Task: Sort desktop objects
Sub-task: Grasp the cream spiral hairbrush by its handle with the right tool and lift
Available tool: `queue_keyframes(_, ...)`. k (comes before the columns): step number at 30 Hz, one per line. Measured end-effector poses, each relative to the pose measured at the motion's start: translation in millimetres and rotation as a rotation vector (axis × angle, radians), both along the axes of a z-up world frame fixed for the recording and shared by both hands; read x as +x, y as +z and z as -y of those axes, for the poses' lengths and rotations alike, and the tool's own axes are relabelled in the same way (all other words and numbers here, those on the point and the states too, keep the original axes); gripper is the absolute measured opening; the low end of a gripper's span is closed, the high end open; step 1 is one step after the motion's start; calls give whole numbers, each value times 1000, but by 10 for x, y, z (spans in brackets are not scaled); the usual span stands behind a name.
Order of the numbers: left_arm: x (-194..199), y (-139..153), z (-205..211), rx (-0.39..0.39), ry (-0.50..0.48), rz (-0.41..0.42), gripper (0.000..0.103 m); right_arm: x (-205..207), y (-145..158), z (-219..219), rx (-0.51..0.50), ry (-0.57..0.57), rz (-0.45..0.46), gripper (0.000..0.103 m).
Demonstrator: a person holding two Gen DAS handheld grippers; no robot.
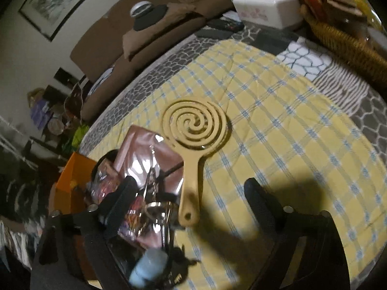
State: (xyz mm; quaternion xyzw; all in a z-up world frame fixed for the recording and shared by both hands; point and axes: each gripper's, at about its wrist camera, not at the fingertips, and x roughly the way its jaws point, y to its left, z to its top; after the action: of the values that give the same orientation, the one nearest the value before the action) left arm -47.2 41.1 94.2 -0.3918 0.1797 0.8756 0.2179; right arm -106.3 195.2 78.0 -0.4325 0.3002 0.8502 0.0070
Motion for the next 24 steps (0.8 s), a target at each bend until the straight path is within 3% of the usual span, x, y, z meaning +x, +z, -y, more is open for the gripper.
queue_keyframes(6,15,-59,-49,-40,-31,4,94,-239,-177,-81,-5,-9,44,90)
queue_keyframes(11,9,-116,-64,-66,-44,9,94,-341,-300,-223,-66,-22,67,91)
queue_keyframes(20,-38,-65,-43,-17,-43,17,94,-580,-366,-151,-77,28,33,94)
queue_keyframes(24,-39,-86,-84,-51,-49,8,94,-701,-418,-121,-82,33,41,95)
